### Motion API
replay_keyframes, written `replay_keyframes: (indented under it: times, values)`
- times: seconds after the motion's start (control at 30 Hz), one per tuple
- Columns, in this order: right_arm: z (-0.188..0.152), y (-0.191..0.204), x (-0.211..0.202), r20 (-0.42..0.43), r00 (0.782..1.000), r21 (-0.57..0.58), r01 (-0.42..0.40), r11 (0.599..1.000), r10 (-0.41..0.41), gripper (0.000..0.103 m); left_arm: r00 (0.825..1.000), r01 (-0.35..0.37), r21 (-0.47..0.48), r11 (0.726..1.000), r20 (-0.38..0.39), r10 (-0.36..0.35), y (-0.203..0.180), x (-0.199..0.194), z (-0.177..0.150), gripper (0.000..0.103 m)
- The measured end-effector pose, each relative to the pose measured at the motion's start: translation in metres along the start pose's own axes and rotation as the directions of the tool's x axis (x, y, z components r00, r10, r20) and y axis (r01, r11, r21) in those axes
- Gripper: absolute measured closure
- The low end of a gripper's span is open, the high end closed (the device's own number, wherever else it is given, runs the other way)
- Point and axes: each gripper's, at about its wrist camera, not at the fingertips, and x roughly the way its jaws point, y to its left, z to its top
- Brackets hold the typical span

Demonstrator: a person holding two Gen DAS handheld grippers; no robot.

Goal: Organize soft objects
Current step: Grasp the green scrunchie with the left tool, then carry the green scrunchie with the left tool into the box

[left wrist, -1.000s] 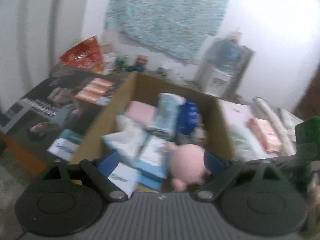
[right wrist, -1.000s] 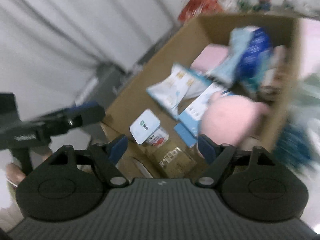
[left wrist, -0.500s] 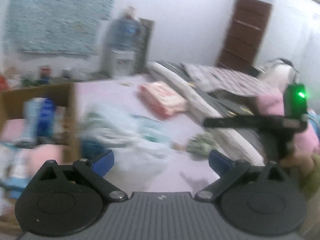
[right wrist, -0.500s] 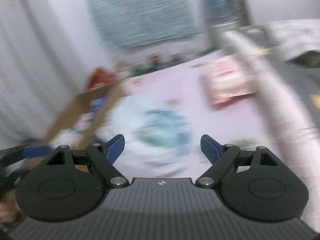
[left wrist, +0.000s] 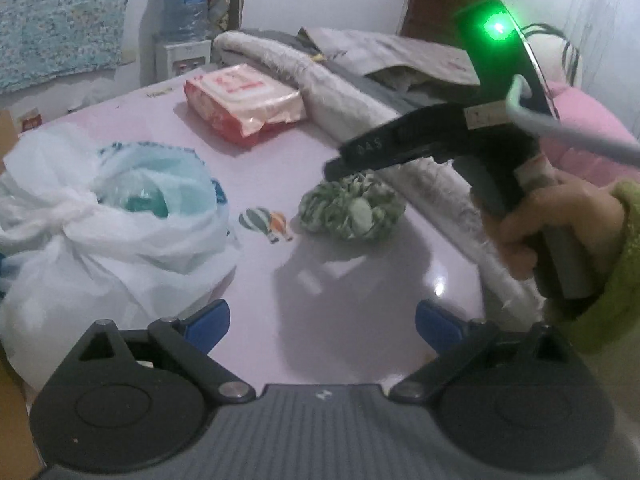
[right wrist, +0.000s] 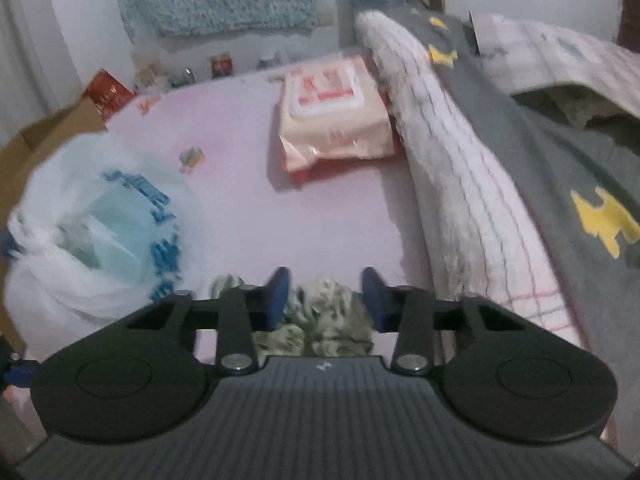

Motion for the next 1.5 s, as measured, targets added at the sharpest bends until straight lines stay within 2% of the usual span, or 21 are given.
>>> replay_keyframes:
  times: [0.1,0.27,0.37,0.47,0.53,0.57,0.63,0.67,0.73,0.77,0.8,0.83,0.97,1.1,1.17,1.27,1.37,1.5]
  values:
    - [-0.016,0.000,-0.002,-0.015,0.999,0.017,-0.040,0.999,0.041,0.079,1.000,0.017,-0.005,1.000,-0.007,-0.017,0.002,0.006,0.000,0.004]
    - [-0.046,0.004,-0.026,-0.045,0.987,0.106,-0.151,0.983,0.156,0.079,0.996,0.090,0.003,0.996,-0.022,-0.090,0.000,0.013,0.003,0.004]
    - [-0.061,0.005,-0.036,-0.058,0.976,0.159,-0.197,0.967,0.209,0.078,0.995,0.091,0.006,0.996,-0.029,-0.091,-0.002,0.020,0.007,0.007]
    - [-0.063,-0.003,-0.045,-0.036,0.977,0.250,-0.196,0.948,0.211,0.072,0.994,0.093,0.008,0.996,-0.055,-0.093,-0.003,0.027,0.009,0.015]
    - [-0.063,-0.008,-0.050,-0.006,0.981,0.297,-0.186,0.937,0.196,0.054,0.992,0.098,-0.006,0.995,-0.079,-0.098,-0.002,0.034,0.009,0.021]
    - [-0.062,-0.009,-0.051,0.001,0.981,0.298,-0.186,0.936,0.195,0.050,0.991,0.099,-0.020,0.995,-0.090,-0.100,-0.001,0.038,0.009,0.024]
    - [-0.065,-0.003,-0.043,-0.033,0.980,0.288,-0.181,0.940,0.198,0.048,0.987,0.108,-0.057,0.993,-0.114,-0.114,0.003,0.045,0.010,0.036]
    - [-0.067,0.001,-0.039,-0.047,0.977,0.278,-0.188,0.942,0.209,0.048,0.987,0.111,-0.069,0.991,-0.113,-0.118,0.004,0.047,0.011,0.039]
    - [-0.073,0.012,-0.040,-0.039,0.980,0.235,-0.181,0.955,0.195,0.048,0.988,0.107,-0.071,0.992,-0.107,-0.114,0.003,0.047,0.013,0.056]
    - [-0.074,0.014,-0.039,-0.039,0.981,0.225,-0.176,0.958,0.189,0.054,0.987,0.108,-0.080,0.991,-0.107,-0.116,0.004,0.047,0.013,0.060]
    - [-0.075,0.014,-0.041,-0.039,0.980,0.234,-0.179,0.956,0.193,0.069,0.988,0.109,-0.092,0.990,-0.104,-0.118,0.004,0.047,0.013,0.066]
    - [-0.077,0.012,-0.041,-0.035,0.977,0.256,-0.193,0.947,0.208,0.077,0.987,0.110,-0.101,0.989,-0.102,-0.120,0.005,0.046,0.013,0.070]
    - [-0.077,0.007,-0.051,-0.013,0.968,0.321,-0.232,0.918,0.249,0.084,0.988,0.117,-0.111,0.987,-0.085,-0.126,0.004,0.034,0.013,0.083]
    - [-0.060,0.029,-0.085,0.044,0.959,0.248,-0.281,0.927,0.278,0.085,0.992,0.124,-0.087,0.988,-0.008,-0.125,0.005,-0.008,0.019,0.084]
    - [-0.044,0.048,-0.101,0.082,0.948,0.194,-0.319,0.928,0.308,0.085,0.992,0.123,-0.083,0.989,0.052,-0.119,0.013,-0.038,0.024,0.084]
    - [-0.018,0.085,-0.117,0.125,0.914,0.095,-0.398,0.913,0.385,0.085,0.988,0.086,-0.109,0.990,0.138,-0.071,0.035,-0.085,0.025,0.084]
    - [0.005,0.129,-0.118,0.126,0.865,0.011,-0.490,0.872,0.485,0.085,0.980,0.017,-0.170,0.985,0.200,0.017,0.063,-0.133,0.020,0.084]
    - [0.029,0.197,-0.105,0.056,0.796,-0.084,-0.598,0.797,0.603,0.085,0.956,-0.118,-0.257,0.959,0.230,0.179,0.100,-0.188,0.000,0.084]
